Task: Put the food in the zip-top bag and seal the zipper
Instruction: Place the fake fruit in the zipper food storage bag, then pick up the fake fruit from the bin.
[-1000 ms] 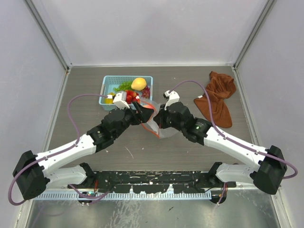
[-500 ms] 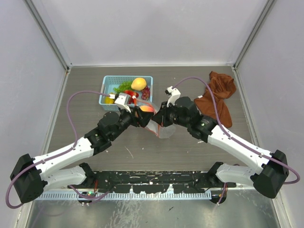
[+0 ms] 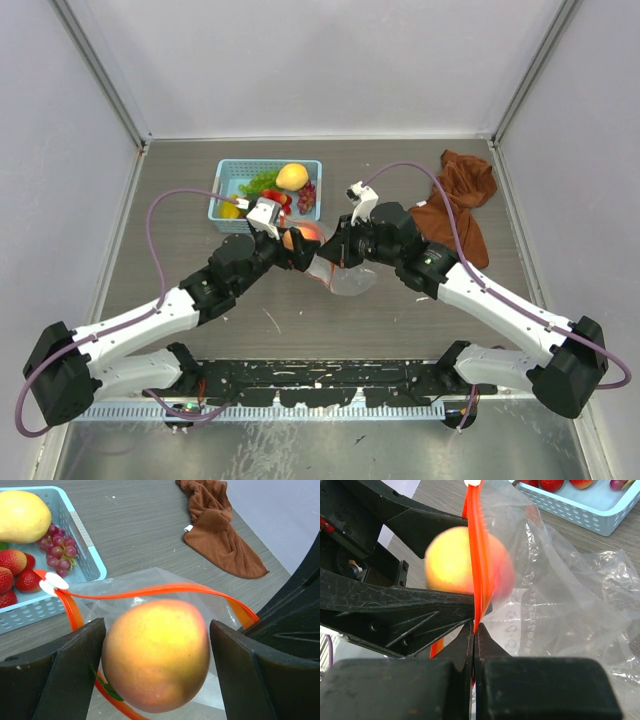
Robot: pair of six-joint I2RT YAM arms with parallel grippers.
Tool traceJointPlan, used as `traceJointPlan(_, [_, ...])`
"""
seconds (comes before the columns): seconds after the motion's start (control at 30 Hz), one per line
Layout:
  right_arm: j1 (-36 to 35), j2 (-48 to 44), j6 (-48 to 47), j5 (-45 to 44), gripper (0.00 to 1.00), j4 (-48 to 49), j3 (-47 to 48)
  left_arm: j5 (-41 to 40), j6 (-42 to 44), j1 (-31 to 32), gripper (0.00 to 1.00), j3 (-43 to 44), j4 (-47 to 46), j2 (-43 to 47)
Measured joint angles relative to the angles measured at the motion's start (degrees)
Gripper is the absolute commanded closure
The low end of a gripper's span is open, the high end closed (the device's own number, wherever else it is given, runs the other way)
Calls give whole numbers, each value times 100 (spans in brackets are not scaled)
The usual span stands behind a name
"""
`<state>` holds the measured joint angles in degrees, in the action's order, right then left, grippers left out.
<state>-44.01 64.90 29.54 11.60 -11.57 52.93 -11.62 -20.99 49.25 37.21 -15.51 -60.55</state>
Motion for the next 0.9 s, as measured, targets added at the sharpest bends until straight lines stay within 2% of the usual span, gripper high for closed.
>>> traceJointPlan(0.07, [0,0,17,11,100,11,0,17,7,-11,7,4,31,-24])
traceJointPlan(0.17, [22,2,35,13,100,17,-2,48,31,-31,3,7,83,-28])
traceJointPlan(0.43, [79,2,81,11,100,81,-44,90,-35,-31,1,131,511,33])
traceJointPlan(0.63, [111,15,83,4,100,103,-46,-72,-511,-26,4,636,1519,378])
traceJointPlan(0.87, [138,87,81,-11,100,129,-46,-485,-1248,-26,12,1259,3029,704])
traceJointPlan(0.9, [138,101,79,-11,100,131,-46,-555,-1316,-26,16,1290,3202,717])
